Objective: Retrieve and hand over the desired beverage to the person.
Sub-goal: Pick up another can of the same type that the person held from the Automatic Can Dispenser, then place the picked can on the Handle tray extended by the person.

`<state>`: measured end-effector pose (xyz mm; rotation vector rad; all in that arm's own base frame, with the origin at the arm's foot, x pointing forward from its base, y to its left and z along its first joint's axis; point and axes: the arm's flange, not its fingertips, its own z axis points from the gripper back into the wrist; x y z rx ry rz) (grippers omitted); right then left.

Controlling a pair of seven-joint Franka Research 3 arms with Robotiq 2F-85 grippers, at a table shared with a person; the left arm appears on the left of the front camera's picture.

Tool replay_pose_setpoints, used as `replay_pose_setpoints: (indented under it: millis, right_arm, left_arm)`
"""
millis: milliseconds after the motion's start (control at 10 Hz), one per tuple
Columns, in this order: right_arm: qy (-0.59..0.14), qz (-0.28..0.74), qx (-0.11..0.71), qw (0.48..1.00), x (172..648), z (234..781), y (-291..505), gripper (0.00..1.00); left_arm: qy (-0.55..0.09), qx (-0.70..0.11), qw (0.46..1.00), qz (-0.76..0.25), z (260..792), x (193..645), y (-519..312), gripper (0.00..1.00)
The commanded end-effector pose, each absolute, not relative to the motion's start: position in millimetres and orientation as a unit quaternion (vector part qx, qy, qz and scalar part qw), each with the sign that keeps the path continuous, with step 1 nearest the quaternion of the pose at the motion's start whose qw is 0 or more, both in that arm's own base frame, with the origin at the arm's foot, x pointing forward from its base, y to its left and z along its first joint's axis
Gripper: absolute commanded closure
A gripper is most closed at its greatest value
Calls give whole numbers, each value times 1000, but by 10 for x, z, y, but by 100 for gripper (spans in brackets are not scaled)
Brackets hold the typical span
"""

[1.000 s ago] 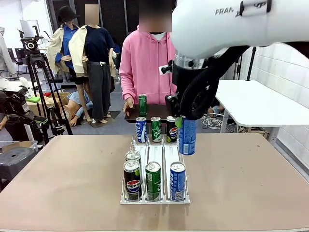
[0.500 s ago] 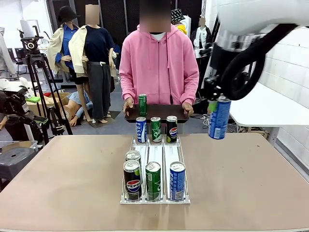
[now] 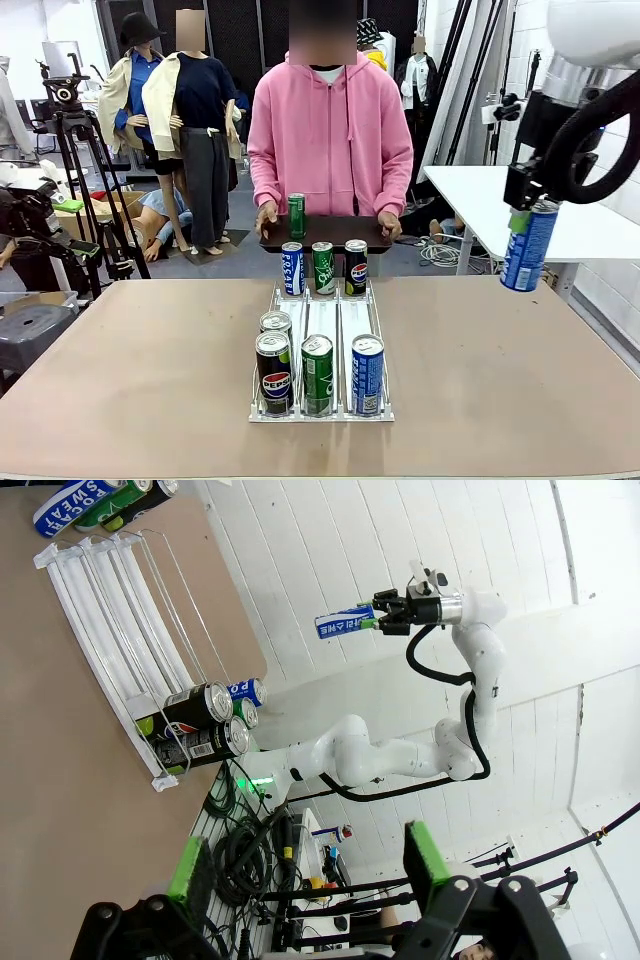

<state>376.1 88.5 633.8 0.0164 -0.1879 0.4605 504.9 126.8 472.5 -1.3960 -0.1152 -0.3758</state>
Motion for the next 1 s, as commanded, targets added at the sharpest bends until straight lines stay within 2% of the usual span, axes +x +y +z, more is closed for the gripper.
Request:
replay_pose_setpoints:
  millis: [0,200,300,900]
  right_arm:
    - [-91,247,3,965,3902,6360,761,100]
    - [-108,257,14,960,3886,6360,713,100]
    - [-86,237,11,968,3884,6280,710,100]
    - [-86,237,11,968,3884,6280,710,100]
  left_arm:
    - [-55,-637,751,-169,4726,5034,1256,0]
    - [-55,-637,751,-169,4726,5034,1256,0]
    - [-55,-637,751,-169,4726,5034,1256,0]
    - [-55,-637,751,-169,4726,5034,1256,0]
